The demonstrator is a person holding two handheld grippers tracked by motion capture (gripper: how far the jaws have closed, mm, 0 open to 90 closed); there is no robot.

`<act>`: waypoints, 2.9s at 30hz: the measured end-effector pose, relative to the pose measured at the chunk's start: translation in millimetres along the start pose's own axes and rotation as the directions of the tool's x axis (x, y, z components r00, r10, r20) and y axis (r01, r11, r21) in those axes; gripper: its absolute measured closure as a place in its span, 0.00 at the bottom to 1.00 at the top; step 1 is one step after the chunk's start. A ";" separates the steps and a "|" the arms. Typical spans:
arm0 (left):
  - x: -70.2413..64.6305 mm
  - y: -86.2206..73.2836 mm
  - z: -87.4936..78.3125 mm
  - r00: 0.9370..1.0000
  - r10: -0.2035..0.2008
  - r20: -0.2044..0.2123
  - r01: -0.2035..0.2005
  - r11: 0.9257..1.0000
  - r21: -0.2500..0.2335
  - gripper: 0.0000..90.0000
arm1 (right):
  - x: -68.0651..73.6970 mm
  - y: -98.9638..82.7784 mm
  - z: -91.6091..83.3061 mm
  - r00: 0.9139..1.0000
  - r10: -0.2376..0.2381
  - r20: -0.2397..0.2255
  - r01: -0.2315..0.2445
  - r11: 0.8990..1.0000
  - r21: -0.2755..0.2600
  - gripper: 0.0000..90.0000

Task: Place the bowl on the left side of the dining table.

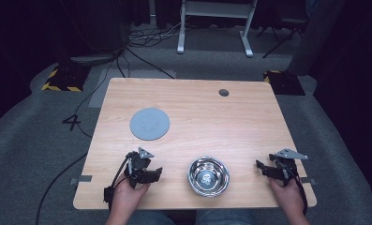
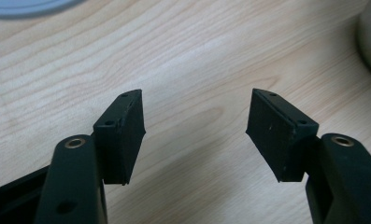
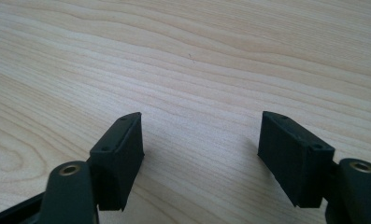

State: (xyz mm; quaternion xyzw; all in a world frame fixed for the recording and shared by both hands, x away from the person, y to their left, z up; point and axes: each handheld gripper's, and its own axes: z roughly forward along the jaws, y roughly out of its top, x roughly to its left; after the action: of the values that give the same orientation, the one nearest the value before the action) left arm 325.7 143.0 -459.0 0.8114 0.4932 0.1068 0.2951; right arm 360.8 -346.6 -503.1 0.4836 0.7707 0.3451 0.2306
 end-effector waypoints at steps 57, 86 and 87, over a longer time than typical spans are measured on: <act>-87.2 66.7 70.1 0.962 0.118 0.246 -0.152 0.980 0.128 0.72 | 0.0 0.0 0.1 1.000 0.003 0.002 -0.003 1.000 0.000 0.34; -78.4 68.2 56.7 0.942 0.111 0.318 -0.141 0.987 0.073 0.96 | 0.0 0.0 0.1 1.000 0.006 0.000 -0.006 1.000 0.000 0.34; -76.3 68.5 54.6 0.943 0.110 0.315 -0.137 0.989 0.064 0.96 | 0.0 0.0 0.1 1.000 0.006 0.000 -0.006 1.000 0.000 0.34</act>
State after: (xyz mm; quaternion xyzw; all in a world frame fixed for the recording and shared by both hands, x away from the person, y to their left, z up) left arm 364.1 33.5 -453.8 0.8592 0.3929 -0.0253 0.3268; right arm 360.9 -346.5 -503.1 0.4858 0.7692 0.3459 0.2295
